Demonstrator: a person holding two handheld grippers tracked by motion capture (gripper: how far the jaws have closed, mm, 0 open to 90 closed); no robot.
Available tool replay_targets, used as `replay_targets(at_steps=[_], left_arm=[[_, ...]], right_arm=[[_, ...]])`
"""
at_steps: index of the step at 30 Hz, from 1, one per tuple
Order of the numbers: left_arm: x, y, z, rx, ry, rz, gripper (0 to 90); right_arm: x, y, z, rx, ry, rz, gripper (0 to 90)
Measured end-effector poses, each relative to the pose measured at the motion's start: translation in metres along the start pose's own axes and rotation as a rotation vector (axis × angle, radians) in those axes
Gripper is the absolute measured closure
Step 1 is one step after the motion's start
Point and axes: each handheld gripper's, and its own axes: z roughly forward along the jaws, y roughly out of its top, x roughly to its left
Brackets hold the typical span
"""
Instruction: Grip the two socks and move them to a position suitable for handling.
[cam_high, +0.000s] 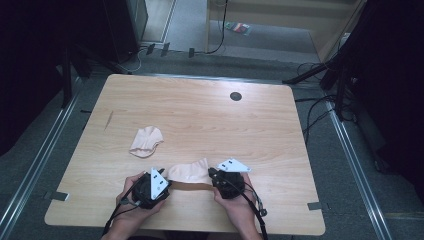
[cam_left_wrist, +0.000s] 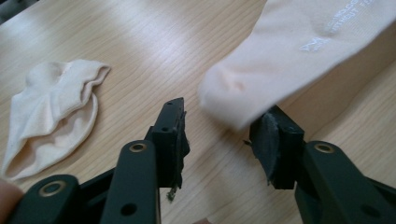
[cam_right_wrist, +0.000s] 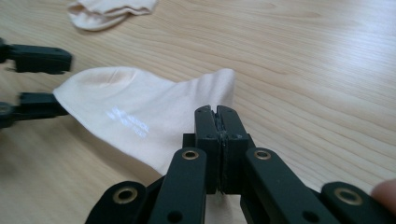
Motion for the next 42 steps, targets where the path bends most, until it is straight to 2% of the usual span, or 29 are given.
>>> replay_targets(at_steps=[3,4,5,7,9,11,14,15,17,19,23,24,26,29,34,39,42], left_arm=[[0.011,-0.005,0.001,0.026,-0.111,-0.016,49.2],[0.016,-0.007,0.002,0.027,-0.168,-0.045,47.5],[0.022,-0.007,0.004,0.032,-0.239,-0.099,45.1],[0.03,-0.008,0.004,0.012,-0.285,-0.172,42.6],[0.037,-0.007,0.005,-0.037,-0.32,-0.272,43.6],[0.041,-0.002,0.008,-0.08,-0.305,-0.334,45.5],[0.042,0.005,0.016,-0.093,-0.256,-0.373,50.7],[0.042,0.005,0.016,-0.093,-0.256,-0.373,52.3],[0.044,0.009,0.024,-0.095,-0.245,-0.42,54.1],[0.046,0.012,0.033,-0.091,-0.241,-0.466,57.7],[0.046,0.015,0.041,-0.077,-0.242,-0.472,59.6],[0.044,0.015,0.042,-0.067,-0.244,-0.461,60.1],[0.041,0.015,0.045,-0.049,-0.248,-0.438,62.9],[0.038,0.017,0.047,-0.026,-0.249,-0.427,69.1],[0.033,0.02,0.05,0.025,-0.251,-0.385,79.2],[0.03,0.02,0.046,0.023,-0.251,-0.335,87.5],[0.03,0.019,0.039,0.002,-0.259,-0.344,88.6]], right_arm=[[-0.009,-0.001,0.001,0.018,-0.006,0.012,90.0],[-0.011,-0.001,0.001,0.018,-0.011,0.005,89.9],[-0.013,-0.002,0.001,0.018,-0.016,0.008,89.6],[-0.016,-0.002,0.002,0.04,0.011,0.012,82.6],[-0.018,-0.003,0.001,0.051,0.046,0.006,67.6],[-0.02,-0.004,-0.005,0.037,0.047,-0.001,61.1],[-0.031,-0.004,-0.019,-0.015,0.033,0.033,63.6],[-0.031,-0.004,-0.019,-0.015,0.033,0.033,63.6],[-0.042,-0.006,-0.026,-0.034,-0.019,0.07,69.1],[-0.05,-0.009,-0.022,-0.034,-0.051,0.101,70.8],[-0.051,-0.013,-0.011,0.004,-0.054,0.103,68.1],[-0.047,-0.017,-0.006,0.046,-0.034,0.091,66.3],[-0.043,-0.02,-0.004,0.067,-0.033,0.07,65.8],[-0.041,-0.023,-0.004,0.093,-0.051,0.05,67.4],[-0.04,-0.025,-0.001,0.117,-0.051,0.03,75.3],[-0.038,-0.026,-0.001,0.112,-0.063,0.0,85.9],[-0.037,-0.024,-0.003,0.102,-0.068,-0.001,87.1]])
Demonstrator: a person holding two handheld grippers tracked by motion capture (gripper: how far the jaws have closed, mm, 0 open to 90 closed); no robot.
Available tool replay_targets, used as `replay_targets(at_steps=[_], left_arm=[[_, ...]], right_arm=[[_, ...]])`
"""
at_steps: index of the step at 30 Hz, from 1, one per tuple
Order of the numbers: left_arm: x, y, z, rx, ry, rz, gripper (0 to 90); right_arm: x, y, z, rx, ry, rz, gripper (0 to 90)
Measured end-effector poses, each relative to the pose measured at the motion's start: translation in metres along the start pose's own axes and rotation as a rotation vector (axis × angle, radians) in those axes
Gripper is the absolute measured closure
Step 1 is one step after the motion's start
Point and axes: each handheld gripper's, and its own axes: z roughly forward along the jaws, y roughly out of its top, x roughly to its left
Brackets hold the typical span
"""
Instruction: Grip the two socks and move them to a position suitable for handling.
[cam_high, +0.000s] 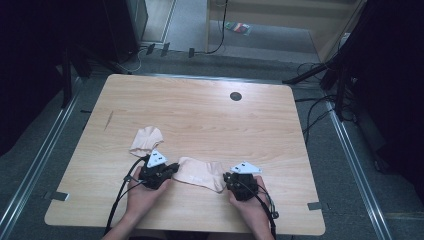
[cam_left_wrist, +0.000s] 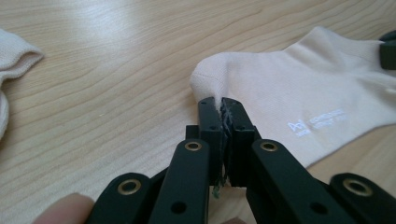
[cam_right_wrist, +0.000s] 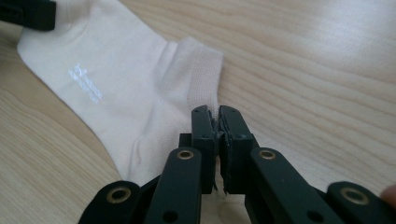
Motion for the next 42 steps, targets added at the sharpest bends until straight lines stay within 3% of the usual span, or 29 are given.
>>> replay_targets(at_steps=[5,12,19,21,24,27,32,34,35,38,40,42], left_arm=[[-0.003,-0.008,-0.022,-0.024,-0.017,-0.04,88.8],[-0.014,-0.029,-0.049,-0.057,-0.01,-0.112,88.7],[-0.025,-0.042,-0.044,-0.005,0.016,-0.093,88.2],[-0.027,-0.043,-0.043,-0.009,0.031,-0.085,84.6],[-0.025,-0.041,-0.046,-0.05,0.054,-0.094,58.0],[-0.018,-0.039,-0.049,-0.087,0.059,-0.124,42.6],[-0.005,-0.037,-0.056,-0.125,0.093,-0.152,35.5],[0.0,-0.036,-0.057,-0.133,0.107,-0.164,34.3],[0.005,-0.035,-0.058,-0.134,0.121,-0.172,33.0],[0.015,-0.032,-0.059,-0.147,0.137,-0.193,31.9],[0.022,-0.03,-0.06,-0.159,0.166,-0.197,30.9],[0.027,-0.027,-0.059,-0.164,0.185,-0.196,28.4]], right_arm=[[0.002,0.007,-0.017,-0.057,0.036,0.019,87.4],[0.017,0.005,-0.029,-0.049,0.073,-0.029,87.3],[0.015,-0.004,-0.02,-0.016,0.081,-0.027,87.1],[0.013,-0.006,-0.016,-0.003,0.087,-0.026,85.6],[0.011,-0.007,-0.015,-0.019,0.075,-0.026,69.2],[0.006,-0.004,-0.02,-0.064,0.071,0.012,56.8],[0.0,-0.004,-0.022,-0.079,0.055,0.023,50.1],[-0.001,-0.003,-0.023,-0.102,0.049,0.028,43.7],[-0.002,-0.002,-0.024,-0.109,0.044,0.031,35.9],[-0.005,0.002,-0.029,-0.139,-0.031,0.072,10.1],[-0.008,0.005,-0.032,-0.154,-0.054,0.092,1.5],[-0.013,0.006,-0.035,-0.174,-0.055,0.114,0.0]])
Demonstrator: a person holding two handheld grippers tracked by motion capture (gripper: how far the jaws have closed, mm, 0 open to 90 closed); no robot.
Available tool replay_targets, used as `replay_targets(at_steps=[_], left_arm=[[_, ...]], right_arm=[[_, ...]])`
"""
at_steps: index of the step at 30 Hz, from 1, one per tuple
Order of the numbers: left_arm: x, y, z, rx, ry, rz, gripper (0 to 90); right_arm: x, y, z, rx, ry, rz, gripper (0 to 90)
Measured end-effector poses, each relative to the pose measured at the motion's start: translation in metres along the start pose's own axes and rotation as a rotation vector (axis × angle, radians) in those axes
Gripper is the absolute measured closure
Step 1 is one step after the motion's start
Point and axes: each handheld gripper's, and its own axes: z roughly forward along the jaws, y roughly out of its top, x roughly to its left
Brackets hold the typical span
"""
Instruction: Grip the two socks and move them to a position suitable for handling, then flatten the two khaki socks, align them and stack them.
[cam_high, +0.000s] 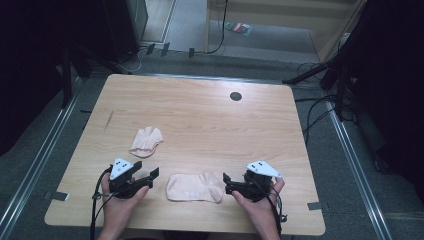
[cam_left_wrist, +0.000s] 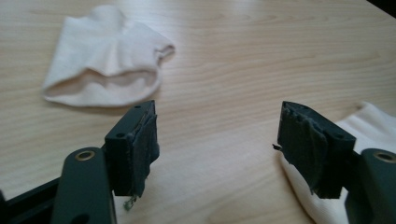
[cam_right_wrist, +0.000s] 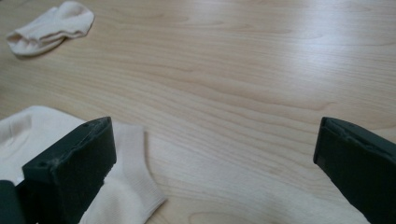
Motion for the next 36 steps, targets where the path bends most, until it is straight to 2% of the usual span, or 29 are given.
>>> replay_targets(at_steps=[2,5,8,11,13,16,20,21,25,27,31,36], left_arm=[[0.005,0.004,0.002,-0.002,0.012,-0.006,24.6],[0.014,0.01,0.006,-0.004,0.043,-0.005,19.2],[0.025,0.017,0.012,0.001,0.064,-0.009,19.8],[0.035,0.023,0.019,0.001,0.094,-0.02,20.0],[0.04,0.028,0.025,0.002,0.11,-0.02,20.0],[0.046,0.034,0.034,0.012,0.129,-0.029,19.7],[0.047,0.038,0.041,0.023,0.146,-0.021,20.3],[0.048,0.041,0.046,0.026,0.157,-0.016,21.3],[0.048,0.043,0.057,0.051,0.157,-0.016,25.8],[0.047,0.042,0.063,0.079,0.171,-0.007,29.6],[0.047,0.04,0.069,0.111,0.19,-0.023,38.9],[0.047,0.041,0.071,0.115,0.229,-0.021,52.2]], right_arm=[[-0.006,0.0,-0.002,-0.012,-0.012,0.001,0.0],[-0.018,-0.006,-0.005,-0.023,-0.046,-0.024,0.0],[-0.033,-0.015,-0.008,-0.02,-0.043,-0.004,0.0],[-0.047,-0.022,-0.01,-0.019,-0.067,0.004,0.0],[-0.056,-0.022,-0.011,-0.026,-0.068,0.047,0.0],[-0.063,-0.022,-0.008,-0.027,-0.075,0.078,0.0],[-0.066,-0.023,-0.003,-0.017,-0.085,0.071,0.0],[-0.067,-0.024,0.001,-0.006,-0.092,0.073,0.0],[-0.068,-0.025,0.004,0.003,-0.094,0.077,0.0],[-0.07,-0.025,0.005,0.006,-0.094,0.079,0.0],[-0.072,-0.026,0.003,0.005,-0.087,0.097,0.0],[-0.072,-0.026,0.004,0.007,-0.078,0.093,0.1]])
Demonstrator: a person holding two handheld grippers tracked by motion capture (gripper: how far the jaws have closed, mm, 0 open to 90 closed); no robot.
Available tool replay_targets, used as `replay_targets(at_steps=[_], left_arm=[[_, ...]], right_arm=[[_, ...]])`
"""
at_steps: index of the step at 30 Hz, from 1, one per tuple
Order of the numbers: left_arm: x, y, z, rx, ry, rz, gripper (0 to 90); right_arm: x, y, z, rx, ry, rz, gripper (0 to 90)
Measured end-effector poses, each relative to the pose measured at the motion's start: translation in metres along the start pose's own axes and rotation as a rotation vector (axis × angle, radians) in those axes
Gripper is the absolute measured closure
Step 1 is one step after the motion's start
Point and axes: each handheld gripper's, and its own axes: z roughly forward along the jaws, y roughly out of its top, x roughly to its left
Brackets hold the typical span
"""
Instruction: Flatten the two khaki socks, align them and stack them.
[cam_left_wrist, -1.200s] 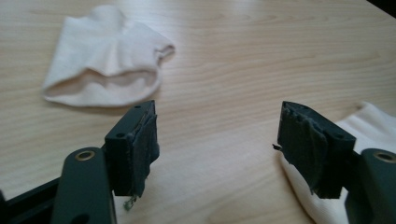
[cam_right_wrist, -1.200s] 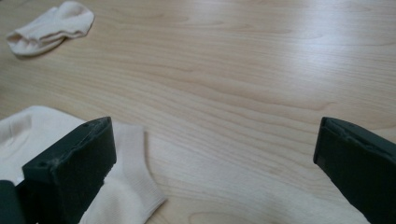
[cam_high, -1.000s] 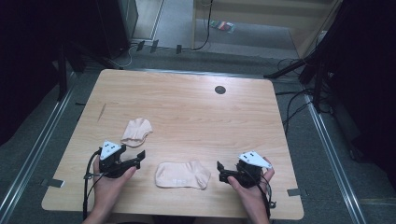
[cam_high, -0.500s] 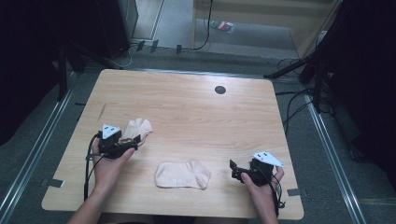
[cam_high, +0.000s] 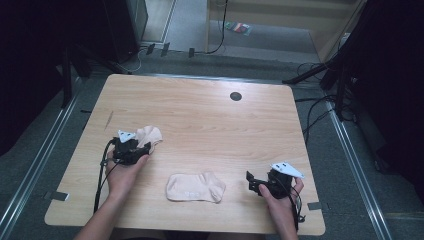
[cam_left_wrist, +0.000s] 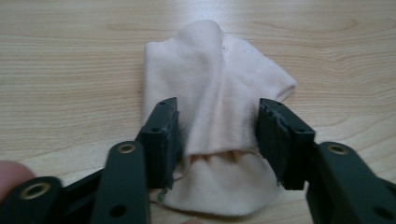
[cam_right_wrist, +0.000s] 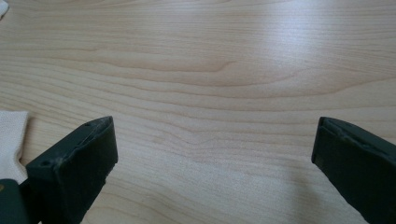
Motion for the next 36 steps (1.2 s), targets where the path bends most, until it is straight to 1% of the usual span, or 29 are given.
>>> replay_targets(at_steps=[2,4,6,8,9,10,11,14,15,16,18,19,22,24,26,29,31,36], left_arm=[[0.001,0.0,0.0,0.001,-0.001,-0.011,60.4],[0.003,0.001,0.0,0.004,-0.024,-0.048,71.3],[0.004,0.002,0.0,0.003,-0.022,-0.053,76.4],[0.003,0.002,0.0,-0.006,-0.022,-0.058,79.5],[0.003,0.003,-0.001,-0.007,-0.029,-0.059,80.6],[0.001,0.003,-0.002,-0.013,-0.034,-0.064,81.3],[0.0,0.004,-0.004,-0.02,-0.037,-0.055,81.7],[-0.01,0.009,-0.008,-0.04,-0.078,-0.031,82.1],[-0.015,0.012,-0.011,-0.053,-0.098,-0.025,82.2],[-0.018,0.014,-0.013,-0.062,-0.109,-0.022,82.2],[-0.027,0.019,-0.018,-0.083,-0.144,-0.022,82.2],[-0.032,0.021,-0.02,-0.085,-0.161,-0.008,82.2],[-0.047,0.025,-0.023,-0.096,-0.193,0.024,82.2],[-0.056,0.026,-0.02,-0.085,-0.22,0.035,82.2],[-0.065,0.025,-0.017,-0.072,-0.249,0.035,82.2],[-0.08,0.024,-0.012,-0.055,-0.277,0.052,82.1],[-0.087,0.024,-0.009,-0.049,-0.285,0.069,82.1],[-0.102,0.024,-0.001,-0.031,-0.307,0.081,82.1]], right_arm=[[0.001,0.0,0.0,0.004,-0.002,0.001,0.2],[0.001,0.0,0.0,0.007,-0.003,-0.002,0.3],[0.001,0.0,0.0,0.007,-0.007,-0.003,1.6],[0.002,0.0,0.0,0.006,-0.009,-0.001,1.9],[0.001,0.0,0.0,0.005,-0.008,-0.002,2.0],[0.001,0.0,0.0,0.003,-0.008,-0.003,2.0],[0.001,0.0,0.0,0.004,-0.009,0.0,2.1],[0.001,0.0,0.0,0.003,-0.009,0.002,2.2],[0.001,0.0,0.0,0.003,-0.01,0.001,2.2],[0.001,0.0,0.0,0.003,-0.01,0.001,2.2],[0.001,0.0,0.0,0.002,-0.01,0.002,2.3],[0.001,0.0,0.0,0.001,-0.011,0.0,2.4],[0.001,0.001,-0.001,-0.003,-0.011,-0.001,3.2],[0.002,0.001,-0.001,-0.003,-0.013,0.0,3.6],[0.002,0.001,0.0,-0.003,-0.015,-0.003,3.9],[0.002,0.001,-0.001,-0.003,-0.017,-0.004,4.2],[0.002,0.001,-0.001,-0.004,-0.018,-0.001,4.4],[0.003,0.002,-0.001,-0.007,-0.014,0.0,4.9]])
